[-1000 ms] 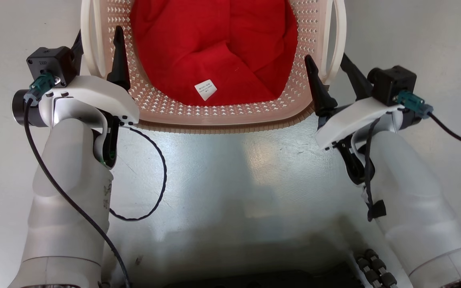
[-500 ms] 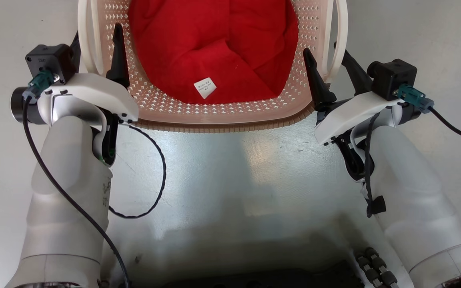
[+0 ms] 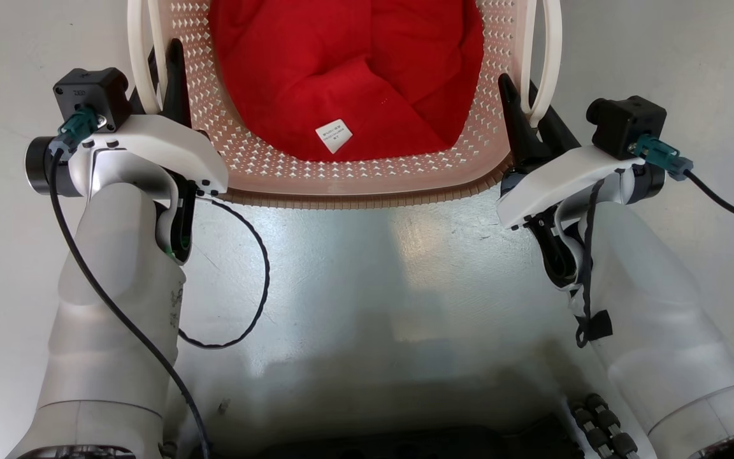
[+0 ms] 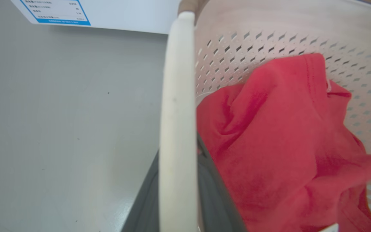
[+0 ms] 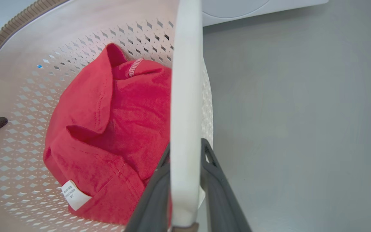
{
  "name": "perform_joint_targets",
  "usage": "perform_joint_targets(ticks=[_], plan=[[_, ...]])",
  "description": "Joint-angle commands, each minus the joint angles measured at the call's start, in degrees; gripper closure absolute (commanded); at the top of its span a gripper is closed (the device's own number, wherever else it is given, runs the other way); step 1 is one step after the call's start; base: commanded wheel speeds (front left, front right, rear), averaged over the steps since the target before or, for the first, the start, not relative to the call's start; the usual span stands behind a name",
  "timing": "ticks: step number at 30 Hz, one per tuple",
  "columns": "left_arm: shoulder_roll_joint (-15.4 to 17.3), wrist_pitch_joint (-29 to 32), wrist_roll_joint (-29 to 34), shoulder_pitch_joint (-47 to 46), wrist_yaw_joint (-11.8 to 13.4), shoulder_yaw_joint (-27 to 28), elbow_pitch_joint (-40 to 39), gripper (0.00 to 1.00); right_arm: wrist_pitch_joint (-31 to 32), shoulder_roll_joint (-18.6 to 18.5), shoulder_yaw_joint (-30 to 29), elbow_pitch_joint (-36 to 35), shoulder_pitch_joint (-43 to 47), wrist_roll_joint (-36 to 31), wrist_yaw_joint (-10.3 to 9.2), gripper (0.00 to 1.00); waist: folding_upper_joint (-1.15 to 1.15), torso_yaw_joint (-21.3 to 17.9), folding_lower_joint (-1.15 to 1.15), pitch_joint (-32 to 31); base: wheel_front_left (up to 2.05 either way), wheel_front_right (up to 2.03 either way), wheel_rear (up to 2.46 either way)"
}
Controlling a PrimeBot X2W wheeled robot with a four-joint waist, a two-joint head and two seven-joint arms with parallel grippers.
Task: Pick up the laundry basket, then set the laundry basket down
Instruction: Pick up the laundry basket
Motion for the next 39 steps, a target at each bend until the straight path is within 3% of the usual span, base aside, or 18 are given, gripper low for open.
perform_joint_targets(ticks=[1,12,23,33,39], plan=[[1.6,-0.2,0.9,0.5,-0.4,0.4,-0.3,1.00,0.0,0.6,2.1,0.5,2.2,0.5,0.51,1.00,0.00,0.0,0.00,0.1,0.00,0.00,0.00],[1.3,-0.2,1.3,-0.3,0.1,-1.3,2.6,1.00,0.0,0.6,4.7,3.9,2.7,4.3,0.51,1.00,0.00,0.7,0.00,-1.7,0.00,0.00,0.00],[0.8,-0.2,1.0,-0.8,0.8,-3.5,12.5,1.00,0.0,0.6,7.1,8.5,2.9,8.0,0.51,1.00,0.00,0.8,0.00,-7.7,0.00,0.00,0.00],[0.4,-0.2,-0.6,0.3,1.2,-6.2,21.8,1.00,0.0,0.6,9.5,16.4,4.2,9.1,0.51,1.00,0.00,1.0,0.00,-17.8,0.00,0.00,0.00],[0.3,1.0,-4.8,3.5,0.5,-10.0,25.1,1.00,0.2,0.6,11.4,23.0,6.6,12.8,0.51,1.00,0.00,1.1,0.00,-26.0,0.00,0.00,0.00]])
